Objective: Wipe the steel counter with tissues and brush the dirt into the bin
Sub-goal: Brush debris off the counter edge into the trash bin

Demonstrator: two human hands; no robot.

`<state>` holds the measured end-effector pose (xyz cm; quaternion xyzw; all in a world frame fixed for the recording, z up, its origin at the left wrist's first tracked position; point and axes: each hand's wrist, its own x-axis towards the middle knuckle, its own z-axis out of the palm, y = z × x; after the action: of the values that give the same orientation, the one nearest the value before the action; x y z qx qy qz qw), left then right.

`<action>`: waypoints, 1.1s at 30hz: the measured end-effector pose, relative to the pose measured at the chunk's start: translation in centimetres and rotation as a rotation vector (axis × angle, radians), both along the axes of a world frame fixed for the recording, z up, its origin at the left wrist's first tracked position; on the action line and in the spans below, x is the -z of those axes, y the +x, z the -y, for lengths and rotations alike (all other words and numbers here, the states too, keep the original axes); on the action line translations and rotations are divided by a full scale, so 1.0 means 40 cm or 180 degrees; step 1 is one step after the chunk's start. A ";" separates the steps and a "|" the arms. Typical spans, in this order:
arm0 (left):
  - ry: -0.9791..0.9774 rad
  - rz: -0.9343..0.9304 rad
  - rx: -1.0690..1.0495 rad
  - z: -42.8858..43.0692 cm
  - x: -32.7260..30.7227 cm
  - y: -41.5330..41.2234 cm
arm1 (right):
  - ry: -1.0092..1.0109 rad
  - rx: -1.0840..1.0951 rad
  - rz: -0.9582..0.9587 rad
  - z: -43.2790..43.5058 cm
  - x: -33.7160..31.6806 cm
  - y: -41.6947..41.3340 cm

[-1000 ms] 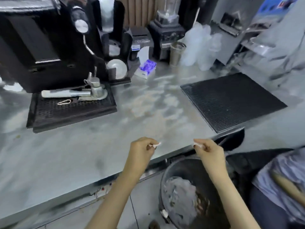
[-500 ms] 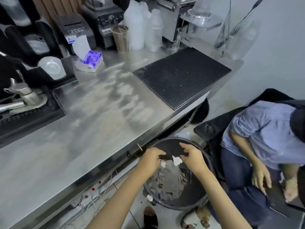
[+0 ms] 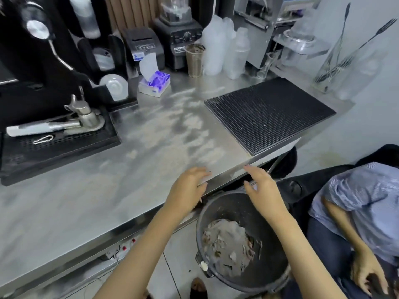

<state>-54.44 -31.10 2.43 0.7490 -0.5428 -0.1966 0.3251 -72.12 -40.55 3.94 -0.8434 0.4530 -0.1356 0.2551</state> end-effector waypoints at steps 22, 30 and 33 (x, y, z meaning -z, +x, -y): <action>0.0121 0.0878 -0.2988 -0.652 -0.172 0.609 | -0.0500 -0.2876 0.0701 -0.398 -0.184 0.888; 0.0171 0.0766 -0.3006 -0.784 -0.138 1.024 | -0.0103 -0.3041 0.0667 -0.582 -0.130 1.336; 0.0323 0.0741 -0.2893 -0.797 -0.112 1.185 | 0.0048 -0.2845 0.0569 -0.619 -0.094 1.498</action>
<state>-7.05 0.76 6.92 0.9427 -0.1824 0.0246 0.2782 -12.20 -15.80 7.69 -0.9393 0.0216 -0.0811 0.3327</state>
